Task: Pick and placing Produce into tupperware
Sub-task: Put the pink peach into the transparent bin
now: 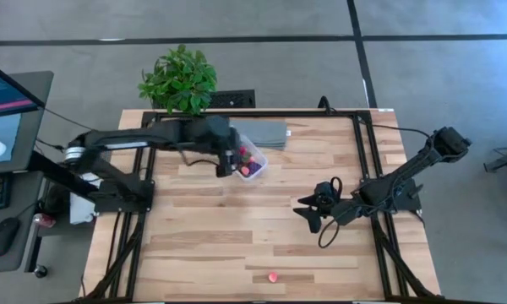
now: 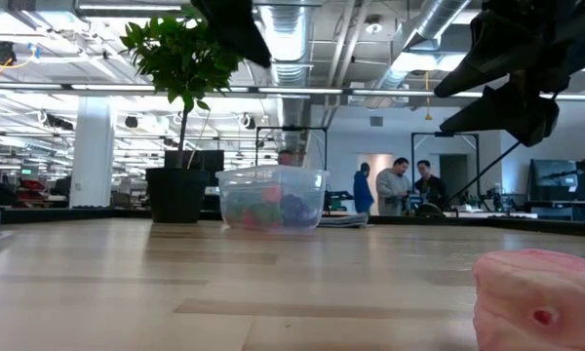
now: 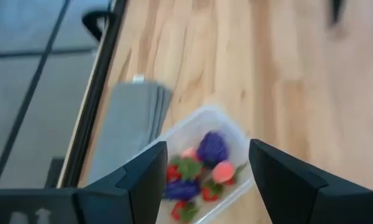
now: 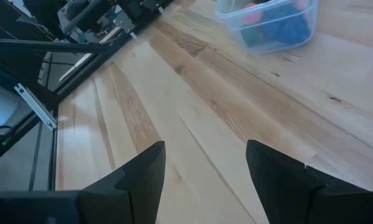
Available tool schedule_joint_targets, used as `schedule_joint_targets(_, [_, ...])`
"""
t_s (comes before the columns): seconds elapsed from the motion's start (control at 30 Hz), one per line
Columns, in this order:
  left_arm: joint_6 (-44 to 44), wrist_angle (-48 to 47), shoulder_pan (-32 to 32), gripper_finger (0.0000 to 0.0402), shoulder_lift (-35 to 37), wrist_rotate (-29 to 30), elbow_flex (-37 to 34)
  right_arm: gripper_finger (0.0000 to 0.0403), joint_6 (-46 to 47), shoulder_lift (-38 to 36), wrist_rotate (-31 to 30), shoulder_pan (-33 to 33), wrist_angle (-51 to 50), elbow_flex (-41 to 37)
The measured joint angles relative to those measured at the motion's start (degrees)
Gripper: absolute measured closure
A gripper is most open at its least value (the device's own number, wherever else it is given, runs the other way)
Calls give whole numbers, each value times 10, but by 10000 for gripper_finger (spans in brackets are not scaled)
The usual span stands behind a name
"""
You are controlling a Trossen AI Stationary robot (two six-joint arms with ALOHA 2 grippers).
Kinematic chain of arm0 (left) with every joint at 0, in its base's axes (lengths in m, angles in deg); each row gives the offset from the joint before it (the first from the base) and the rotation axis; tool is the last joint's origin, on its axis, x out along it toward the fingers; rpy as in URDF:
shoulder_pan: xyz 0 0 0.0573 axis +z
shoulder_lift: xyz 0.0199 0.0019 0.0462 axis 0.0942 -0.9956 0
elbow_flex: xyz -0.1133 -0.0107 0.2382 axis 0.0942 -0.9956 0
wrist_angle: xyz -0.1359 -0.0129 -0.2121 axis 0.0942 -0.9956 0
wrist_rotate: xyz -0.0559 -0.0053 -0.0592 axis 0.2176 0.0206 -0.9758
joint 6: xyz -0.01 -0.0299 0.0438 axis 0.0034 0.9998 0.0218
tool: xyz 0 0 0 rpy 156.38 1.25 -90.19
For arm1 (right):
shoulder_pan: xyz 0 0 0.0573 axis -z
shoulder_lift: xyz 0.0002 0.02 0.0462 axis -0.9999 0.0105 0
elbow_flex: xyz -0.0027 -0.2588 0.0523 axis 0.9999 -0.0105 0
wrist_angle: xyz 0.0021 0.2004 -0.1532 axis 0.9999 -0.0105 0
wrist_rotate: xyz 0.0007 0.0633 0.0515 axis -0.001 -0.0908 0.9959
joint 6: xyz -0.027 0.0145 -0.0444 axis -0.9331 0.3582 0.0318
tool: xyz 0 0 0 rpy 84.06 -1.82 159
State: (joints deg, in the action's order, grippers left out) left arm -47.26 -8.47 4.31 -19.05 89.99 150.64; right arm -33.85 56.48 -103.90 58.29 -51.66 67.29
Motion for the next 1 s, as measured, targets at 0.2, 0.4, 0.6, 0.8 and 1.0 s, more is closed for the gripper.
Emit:
schedule_joint_targets(0.2, [30,77,-28,182,113,-10,-96,155,-2,0,-4,6,0,0])
schedule_joint_targets(0.4, [72,182,-56,183,213,-12,-227,155,-16,0,-3,20,0,0])
schedule_joint_targets(0.6, [132,263,-65,183,303,-10,-350,155,-16,0,-1,35,2,0])
schedule_joint_targets(0.8, [200,348,-65,183,392,-3,-463,155,-16,0,0,50,4,0])
schedule_joint_targets(1.0, [248,371,-69,183,474,12,-531,155,-15,0,6,58,-2,0])
